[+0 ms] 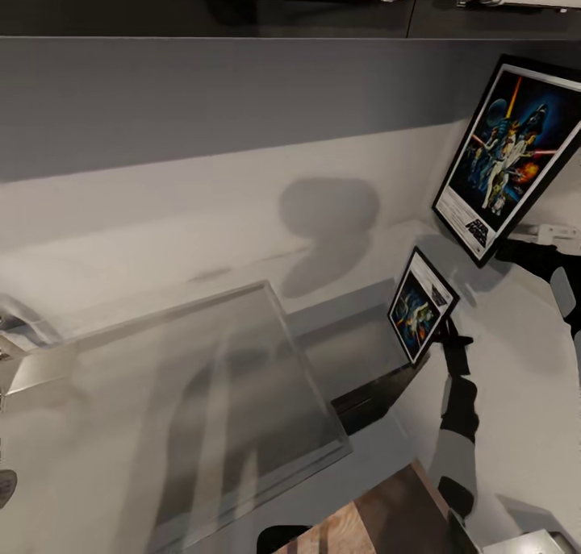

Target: Pick up the poster from the kitchen countertop and hang it on one of the wall nails in the kitchen.

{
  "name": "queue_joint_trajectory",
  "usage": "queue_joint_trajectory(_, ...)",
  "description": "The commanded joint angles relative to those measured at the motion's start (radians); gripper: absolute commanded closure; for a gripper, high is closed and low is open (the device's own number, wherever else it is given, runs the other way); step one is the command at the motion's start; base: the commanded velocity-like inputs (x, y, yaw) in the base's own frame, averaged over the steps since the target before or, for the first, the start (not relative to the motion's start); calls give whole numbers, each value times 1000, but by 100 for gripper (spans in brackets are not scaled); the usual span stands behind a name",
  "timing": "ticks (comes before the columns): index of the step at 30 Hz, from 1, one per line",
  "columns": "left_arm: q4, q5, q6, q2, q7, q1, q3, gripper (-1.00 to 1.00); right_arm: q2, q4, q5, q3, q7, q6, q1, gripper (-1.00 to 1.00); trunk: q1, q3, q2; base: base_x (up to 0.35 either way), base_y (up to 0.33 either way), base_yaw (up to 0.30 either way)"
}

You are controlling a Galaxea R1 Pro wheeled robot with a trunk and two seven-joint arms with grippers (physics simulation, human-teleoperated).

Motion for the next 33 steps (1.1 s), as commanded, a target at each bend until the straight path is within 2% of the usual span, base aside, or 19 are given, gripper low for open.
queue_joint_trajectory(1, -2, 3, 0, -1, -10, 0, 6, -100, 1, -1, 2, -7, 9, 7, -1, 100, 0, -1, -1, -145, 0, 0)
queue_joint_trajectory(11, -1, 3, 0, -1, -9, 0, 4, -100, 15, -3, 2, -2, 11, 8, 0, 100, 0, -1, -1, -304, 0, 0)
queue_joint_trajectory(15, -1, 3, 0, -1, -9, 0, 4, -100, 18, -27, 2, 0, 13, 71, 8, 100, 0, -1, -1, -339, 0, 0)
queue_joint_trajectory(17, -2, 3, 0, -1, -9, 0, 5, -100, 21, -105, 2, 1, 39, 146, 18, 100, 0, -1, -1, -340, 0, 0)
queue_joint_trajectory(18, -2, 3, 0, -1, -9, 0, 5, -100, 23, -186, 2, 2, 77, 207, 39, 100, 0, -1, -1, -317, 0, 0)
queue_joint_trajectory(20, -2, 3, 0, -1, -8, 0, 4, -100, 25, -288, 3, 2, 118, 277, 78, 100, 0, -1, -1, -249, 0, 0)
queue_joint_trajectory(21, -2, 3, 1, -1, -8, 0, 4, -100, 26, -410, 4, 2, 147, 359, 134, 100, -4, 2, 6, -142, 0, 0)
queue_joint_trajectory(22, -2, 3, 1, -1, -8, 0, 3, -100, 28, -471, 4, 2, 157, 402, 164, 100, -8, 5, 13, -91, 0, 0)
queue_joint_trajectory(23, -3, 3, 2, -1, -7, 0, 2, -100, 39, -639, 4, 1, 178, 521, 257, 100, -12, 9, 20, -58, 0, 0)
queue_joint_trajectory(24, -3, 4, 2, -1, -8, 0, 2, -100, 50, -725, 5, 2, 185, 575, 313, 100, -15, 12, 27, -37, 0, 0)
queue_joint_trajectory(28, -4, 5, 3, -1, -9, 0, 2, -100, 91, -861, 8, -1, 194, 655, 408, 100, -31, 24, 55, -17, 0, 0)
queue_joint_trajectory(33, -5, 5, 2, -1, -9, 0, 2, -100, 102, -898, 7, -4, 197, 675, 431, 100, -50, 40, 90, -3, 0, 0)
